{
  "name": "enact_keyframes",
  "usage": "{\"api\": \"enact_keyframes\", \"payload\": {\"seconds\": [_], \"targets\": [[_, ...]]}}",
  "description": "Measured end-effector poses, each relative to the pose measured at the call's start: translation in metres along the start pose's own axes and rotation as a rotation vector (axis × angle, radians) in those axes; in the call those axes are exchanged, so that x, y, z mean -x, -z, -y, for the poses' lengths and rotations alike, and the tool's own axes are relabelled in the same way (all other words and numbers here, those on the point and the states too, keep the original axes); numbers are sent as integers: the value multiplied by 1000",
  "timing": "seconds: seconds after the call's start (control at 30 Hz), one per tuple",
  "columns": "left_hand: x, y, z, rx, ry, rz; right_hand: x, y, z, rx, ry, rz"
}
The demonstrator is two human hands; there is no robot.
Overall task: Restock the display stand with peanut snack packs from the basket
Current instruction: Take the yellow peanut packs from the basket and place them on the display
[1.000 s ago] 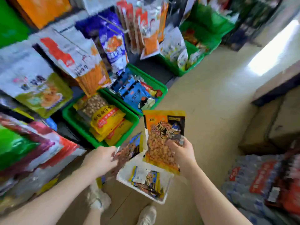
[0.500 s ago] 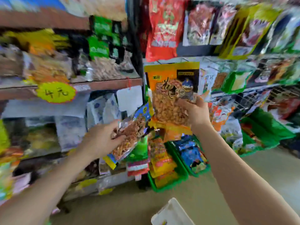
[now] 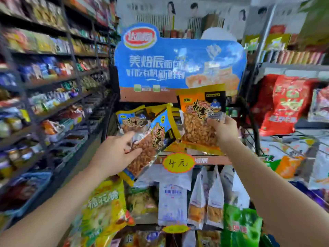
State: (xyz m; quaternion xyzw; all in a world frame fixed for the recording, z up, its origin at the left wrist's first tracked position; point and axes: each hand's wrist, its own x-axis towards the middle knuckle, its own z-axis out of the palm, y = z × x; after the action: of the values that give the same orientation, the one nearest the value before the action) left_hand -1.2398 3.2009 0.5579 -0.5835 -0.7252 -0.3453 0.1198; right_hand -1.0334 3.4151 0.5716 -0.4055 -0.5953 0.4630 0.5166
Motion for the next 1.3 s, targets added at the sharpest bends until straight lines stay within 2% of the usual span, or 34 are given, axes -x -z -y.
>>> {"api": "enact_keyframes", "payload": {"seconds": [0.13,0.23,0.33,0.47,0.6,0.7,0.8,0.87,0.97,1.07,1.23,1.3], "targets": [[-17,6,19,-4,107,-65,-31,-50,-24,159,-38,81],[-36,-1,32,-41,145,-106,-62,-75,-35,465,35,90],[-58,-14,42,-20,206,-182,-89,-88,-26,663,177,75],[-89,-45,57,83,331,-293,-96,-101,-12,622,358,296],[-103,-89,78,292,511,-355,-90,-98,-10,680,691,439],[-107,-117,94,350,697,-241,-90,-94,-12,804,870,470],[-108,-125,98,193,720,-69,-91,-92,-14,893,957,470],[-112,-123,101,90,709,-9,-92,-92,-14,926,995,466],[-110,-118,103,-196,619,34,-87,-91,-16,981,1017,464],[-102,-109,96,-397,303,37,-70,-84,-19,998,989,430],[-77,-95,44,-224,-236,49,-14,-51,-33,993,824,282],[-59,-96,21,-116,-416,103,21,-30,-46,988,707,226]]}}
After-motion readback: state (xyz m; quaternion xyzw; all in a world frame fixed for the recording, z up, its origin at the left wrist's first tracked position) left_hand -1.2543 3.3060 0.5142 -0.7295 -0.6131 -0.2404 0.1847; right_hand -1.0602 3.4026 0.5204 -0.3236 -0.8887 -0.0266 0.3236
